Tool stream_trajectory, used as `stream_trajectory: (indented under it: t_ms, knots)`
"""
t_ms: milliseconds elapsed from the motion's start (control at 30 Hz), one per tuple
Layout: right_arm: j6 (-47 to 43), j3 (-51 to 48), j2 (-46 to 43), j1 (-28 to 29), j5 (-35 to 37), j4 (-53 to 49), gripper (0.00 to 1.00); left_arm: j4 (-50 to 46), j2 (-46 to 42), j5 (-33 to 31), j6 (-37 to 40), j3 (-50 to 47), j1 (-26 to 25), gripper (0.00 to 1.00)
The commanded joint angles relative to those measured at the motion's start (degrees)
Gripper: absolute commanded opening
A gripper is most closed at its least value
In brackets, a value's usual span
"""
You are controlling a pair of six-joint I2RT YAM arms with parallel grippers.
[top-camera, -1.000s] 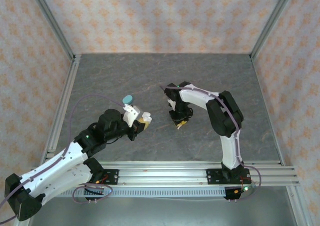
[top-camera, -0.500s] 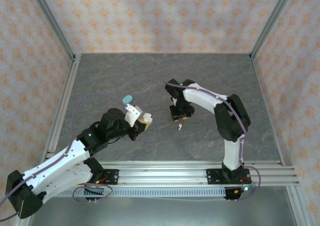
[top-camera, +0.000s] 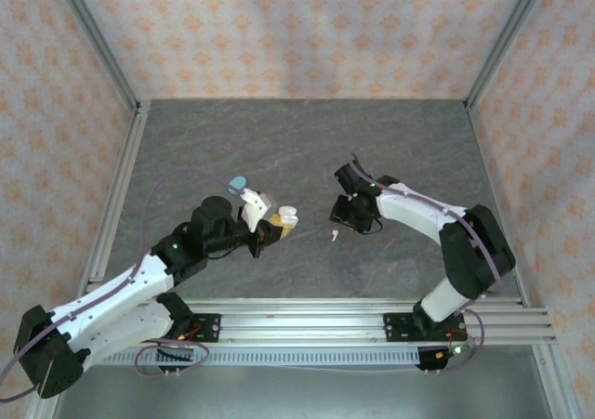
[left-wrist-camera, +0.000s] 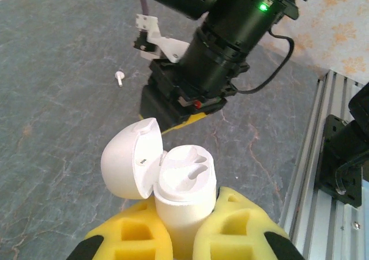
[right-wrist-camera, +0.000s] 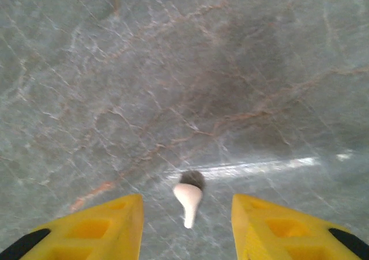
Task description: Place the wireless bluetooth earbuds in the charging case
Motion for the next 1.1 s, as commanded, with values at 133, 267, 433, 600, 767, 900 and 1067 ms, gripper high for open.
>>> stream_trajectory:
  t_ms: [133,267,433,600,767,900,1067]
  knots:
    - [3.12,-0.92,3.22,0.75,-1.26,3.88,0.43,0.78,3.06,3.48,2.46,3.57,-0.48,0.00]
    - [3.15,-0.83,4.27,1.41,-1.02,3.72,0.43,0.93,3.64,3.64,2.47,3.64,-0.55,0.00]
    - [3.40,-1.66,4.85,2.09,-0.41,3.69,0.42,0.80,4.17,3.46,2.68,3.85,-0.57,0.00]
    - [3.63,-2.20,5.75,2.58,-0.51,4.21,0.41,0.75,4.81,3.55,2.73,4.02,-0.68,0.00]
    - [3.36,-2.19,7.28,2.71,-0.82,4.65,0.37,0.38,5.44,3.64,2.80,4.55,-0.65,0.00]
    - [3.02,-1.90,8.63,2.68,-1.17,4.72,0.33,0.22,5.69,3.64,2.80,4.62,-0.74,0.00]
    - [2.58,-1.37,9.11,2.75,-1.72,4.34,0.30,-0.35,5.57,3.51,2.96,4.76,-0.78,0.00]
